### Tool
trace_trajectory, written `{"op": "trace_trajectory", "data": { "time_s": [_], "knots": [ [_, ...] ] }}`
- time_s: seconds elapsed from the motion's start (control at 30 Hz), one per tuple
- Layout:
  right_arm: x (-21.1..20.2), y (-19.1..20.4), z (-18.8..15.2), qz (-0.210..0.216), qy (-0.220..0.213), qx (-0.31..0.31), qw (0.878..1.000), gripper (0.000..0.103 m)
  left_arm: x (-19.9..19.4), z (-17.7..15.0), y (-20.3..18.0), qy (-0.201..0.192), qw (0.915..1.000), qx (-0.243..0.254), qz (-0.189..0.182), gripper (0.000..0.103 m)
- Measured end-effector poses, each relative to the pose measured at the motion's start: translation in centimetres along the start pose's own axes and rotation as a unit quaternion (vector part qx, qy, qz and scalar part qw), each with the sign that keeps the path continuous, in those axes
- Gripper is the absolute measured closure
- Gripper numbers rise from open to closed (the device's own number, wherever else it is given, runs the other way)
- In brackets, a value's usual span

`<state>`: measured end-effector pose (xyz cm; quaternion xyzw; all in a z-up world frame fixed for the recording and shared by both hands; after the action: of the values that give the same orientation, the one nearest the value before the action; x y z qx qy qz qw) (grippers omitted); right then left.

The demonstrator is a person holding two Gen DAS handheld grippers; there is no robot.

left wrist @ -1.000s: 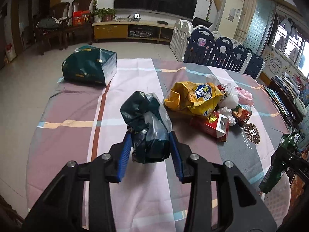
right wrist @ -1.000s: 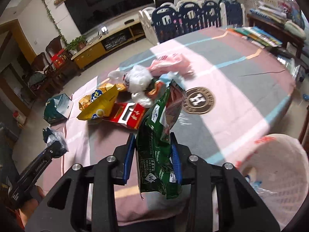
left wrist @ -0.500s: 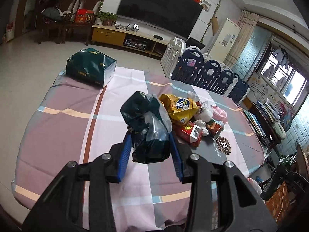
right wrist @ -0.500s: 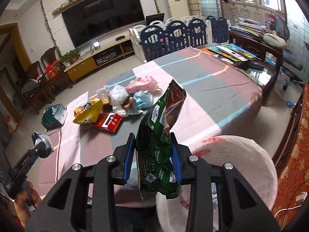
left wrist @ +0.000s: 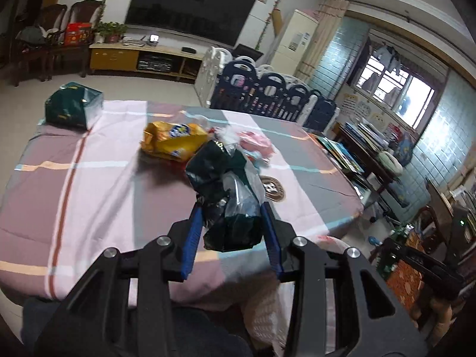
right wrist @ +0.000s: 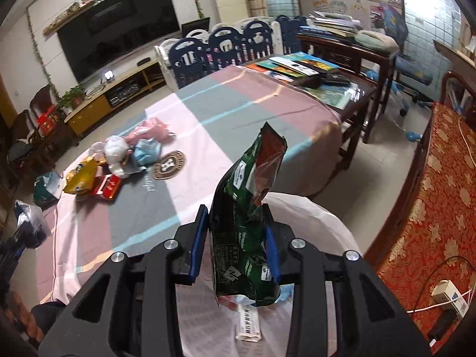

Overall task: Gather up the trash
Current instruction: 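Carry the green snack bag and dark green bag over the wastebasket with both tools, then open both tools to drop the two green bags into the wastebasket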

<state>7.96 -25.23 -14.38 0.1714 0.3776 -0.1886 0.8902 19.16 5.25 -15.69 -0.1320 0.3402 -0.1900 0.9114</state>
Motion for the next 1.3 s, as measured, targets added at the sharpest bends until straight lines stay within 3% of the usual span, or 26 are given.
{"op": "trace_trajectory", "data": {
  "time_s": [0.23, 0.37, 0.5, 0.57, 0.63, 0.8, 0.87, 0.9, 0.93, 1.03, 1.17, 1.23, 1.3],
  "knots": [
    [0.8, -4.0, -0.6, 0.005, 0.012, 0.026, 1.000, 0.067, 1.5, -5.6, -7.5, 0.060, 0.9931, 0.095, -0.033, 0.063],
    [2.6, -4.9, -2.0, 0.022, 0.050, 0.007, 0.998, 0.067, 3.0, -7.4, -9.5, 0.098, 0.9876, 0.114, -0.043, 0.063],
    [4.8, -5.0, -3.7, 0.042, 0.109, -0.031, 0.993, 0.066, 4.7, -7.5, -10.4, 0.122, 0.9861, 0.092, -0.065, 0.063],
    [5.2, -5.1, -4.4, 0.041, 0.118, -0.045, 0.991, 0.054, 6.0, -7.9, -10.8, 0.141, 0.9837, 0.085, -0.073, 0.063],
    [5.1, -6.1, -4.8, 0.042, 0.117, -0.033, 0.992, 0.033, 7.3, -8.3, -11.5, 0.160, 0.9799, 0.080, -0.088, 0.063],
    [4.1, -10.3, -3.4, 0.055, 0.094, 0.044, 0.993, 0.032, 10.4, -10.4, -14.4, 0.212, 0.9645, 0.094, -0.127, 0.062],
    [3.6, -11.6, -2.7, 0.059, 0.080, 0.072, 0.992, 0.031, 11.3, -11.6, -15.7, 0.233, 0.9572, 0.117, -0.126, 0.048],
    [3.3, -12.4, -2.3, 0.062, 0.074, 0.087, 0.992, 0.030, 11.7, -12.1, -16.2, 0.242, 0.9542, 0.130, -0.119, 0.029],
    [3.2, -12.9, -2.1, 0.063, 0.069, 0.095, 0.991, 0.029, 11.8, -12.4, -16.4, 0.243, 0.9536, 0.137, -0.113, 0.017],
    [3.3, -13.5, -1.5, 0.063, 0.064, 0.104, 0.991, 0.028, 12.0, -12.1, -15.5, 0.233, 0.9585, 0.138, -0.089, 0.016],
    [4.2, -12.7, -1.2, 0.072, 0.069, 0.101, 0.990, 0.028, 12.0, -8.3, -11.2, 0.187, 0.9767, 0.104, -0.018, 0.015],
    [4.7, -11.8, -1.0, 0.076, 0.075, 0.088, 0.990, 0.028, 12.1, -4.5, -7.4, 0.140, 0.9860, 0.080, 0.044, 0.015],
    [5.2, -10.7, -0.7, 0.080, 0.079, 0.074, 0.991, 0.028, 12.1, -0.6, -3.9, 0.102, 0.9856, 0.079, 0.110, 0.015]
  ]
}}
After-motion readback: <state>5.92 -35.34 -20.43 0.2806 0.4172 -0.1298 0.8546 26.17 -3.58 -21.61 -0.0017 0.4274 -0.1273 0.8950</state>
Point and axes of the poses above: each gripper's, at about its wrist camera, not at the fingertips, and x roughly the way its jaws point, y to its left, z to its top, the point moved 3 cm from there along x, roughly the way its jaws point, and after that the axes turned 1 degree about -x, right-handed, at the moved point
